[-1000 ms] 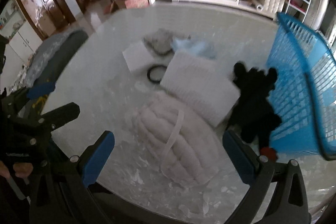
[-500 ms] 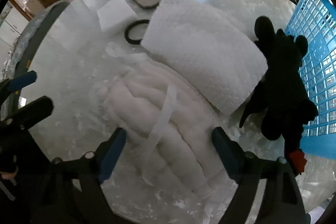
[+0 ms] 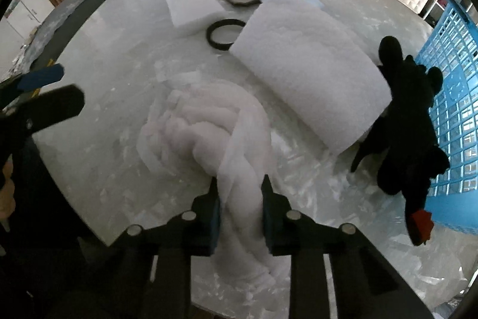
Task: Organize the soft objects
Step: 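Reach the right tool to the white knotted towel and close on it, then lift the knotted towel with the right tool and carry it over the blue basket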
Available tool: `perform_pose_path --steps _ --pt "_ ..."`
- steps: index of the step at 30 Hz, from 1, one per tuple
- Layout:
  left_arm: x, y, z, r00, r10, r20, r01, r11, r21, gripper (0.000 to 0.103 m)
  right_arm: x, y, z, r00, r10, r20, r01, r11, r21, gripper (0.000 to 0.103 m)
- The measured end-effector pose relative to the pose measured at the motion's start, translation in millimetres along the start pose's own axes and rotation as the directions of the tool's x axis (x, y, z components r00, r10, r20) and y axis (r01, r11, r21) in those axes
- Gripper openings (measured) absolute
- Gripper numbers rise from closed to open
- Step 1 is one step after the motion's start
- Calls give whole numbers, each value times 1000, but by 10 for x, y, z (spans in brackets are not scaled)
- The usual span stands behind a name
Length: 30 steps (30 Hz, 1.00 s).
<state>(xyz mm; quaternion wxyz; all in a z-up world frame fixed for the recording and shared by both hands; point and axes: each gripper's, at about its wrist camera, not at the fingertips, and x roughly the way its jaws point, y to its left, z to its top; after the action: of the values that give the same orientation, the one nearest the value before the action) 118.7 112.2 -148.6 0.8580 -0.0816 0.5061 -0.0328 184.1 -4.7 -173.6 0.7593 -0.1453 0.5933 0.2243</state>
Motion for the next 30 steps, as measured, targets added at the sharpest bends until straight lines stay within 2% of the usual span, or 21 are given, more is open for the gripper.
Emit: perform_pose_path --steps 4,13,18,20,30 --pt "-124 -17 3 1000 -7 20 7 1000 2 103 -82 -34 -57 999 34 9 -35 999 22 20" --pt "-388 -139 87 998 16 65 -16 1000 -2 103 -654 -243 -148 994 69 87 -70 998 6 20" --pt "-495 -346 130 995 38 93 -44 997 65 103 -992 -342 -280 988 63 142 -61 998 -18 21" --pt "-522 -444 174 993 44 105 -54 994 93 103 -1211 -553 -292 984 73 164 -72 997 -12 21" --pt "-451 -778 397 993 19 113 -39 983 178 103 -1963 -1047 -183 952 29 304 -37 999 21 21"
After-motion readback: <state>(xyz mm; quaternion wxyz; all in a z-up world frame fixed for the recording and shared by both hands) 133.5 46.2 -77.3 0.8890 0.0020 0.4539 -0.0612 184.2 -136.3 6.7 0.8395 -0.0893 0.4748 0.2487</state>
